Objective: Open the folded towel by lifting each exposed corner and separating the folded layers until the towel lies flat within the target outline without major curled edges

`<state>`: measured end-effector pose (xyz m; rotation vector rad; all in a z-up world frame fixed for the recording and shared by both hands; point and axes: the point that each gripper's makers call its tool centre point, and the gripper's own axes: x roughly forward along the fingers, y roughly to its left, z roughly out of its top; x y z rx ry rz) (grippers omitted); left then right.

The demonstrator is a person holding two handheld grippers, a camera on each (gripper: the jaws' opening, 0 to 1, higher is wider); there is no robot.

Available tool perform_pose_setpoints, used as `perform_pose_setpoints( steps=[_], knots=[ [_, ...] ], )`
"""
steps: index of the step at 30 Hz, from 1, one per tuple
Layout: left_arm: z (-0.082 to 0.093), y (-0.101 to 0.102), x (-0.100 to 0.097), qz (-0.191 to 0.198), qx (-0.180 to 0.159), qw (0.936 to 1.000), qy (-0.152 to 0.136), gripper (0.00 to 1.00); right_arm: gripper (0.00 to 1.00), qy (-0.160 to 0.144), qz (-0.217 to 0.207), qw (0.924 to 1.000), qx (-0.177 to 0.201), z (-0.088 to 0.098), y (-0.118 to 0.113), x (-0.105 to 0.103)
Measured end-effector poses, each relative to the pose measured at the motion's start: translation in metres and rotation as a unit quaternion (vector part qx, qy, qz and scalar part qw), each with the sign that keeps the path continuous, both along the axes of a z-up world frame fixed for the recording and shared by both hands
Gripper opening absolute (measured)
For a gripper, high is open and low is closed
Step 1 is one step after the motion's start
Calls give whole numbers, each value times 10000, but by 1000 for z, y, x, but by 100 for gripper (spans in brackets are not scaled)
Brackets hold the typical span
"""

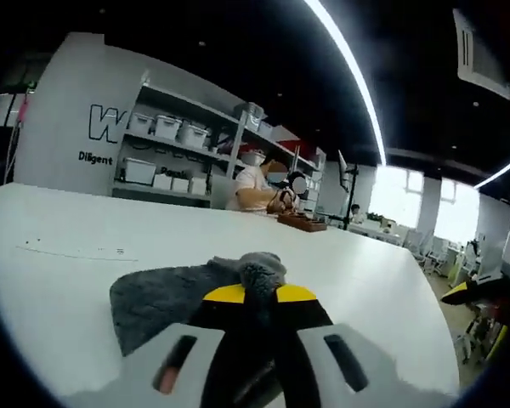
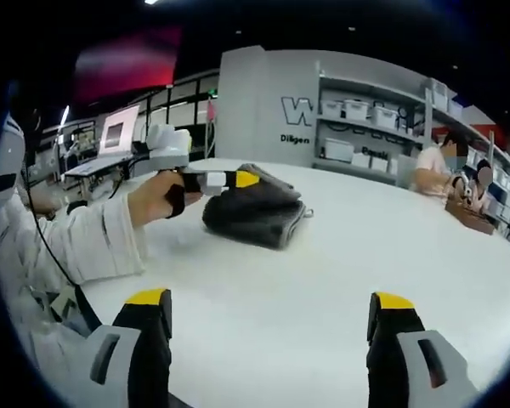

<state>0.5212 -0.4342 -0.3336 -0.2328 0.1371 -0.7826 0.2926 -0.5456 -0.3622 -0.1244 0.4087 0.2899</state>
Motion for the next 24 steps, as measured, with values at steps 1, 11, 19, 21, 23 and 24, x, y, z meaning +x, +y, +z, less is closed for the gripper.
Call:
perform_pose_setpoints(
  steps=[1,11,19,21,23,24],
  knots=[
    [0,1,0,5,-2,10000,-10,8,96,7,13,10000,-12,0,1,0],
    [15,36,6,470,-663,9966,116,8,99,20,188,9998,-40,0,11,8],
    [20,68,13,891,-963,9913,100,8,99,51,305,9995,-14,-3,18,11],
    [21,76,15,1030,-1007,9895,70,8,99,52,309,9995,-7,-4,18,11],
    [22,86,17,1191,-1098,9868,72,8,99,61,329,9994,10,-5,19,12],
    [21,88,17,1226,-1106,9862,71,8,99,70,334,9994,6,-5,19,13]
  ],
)
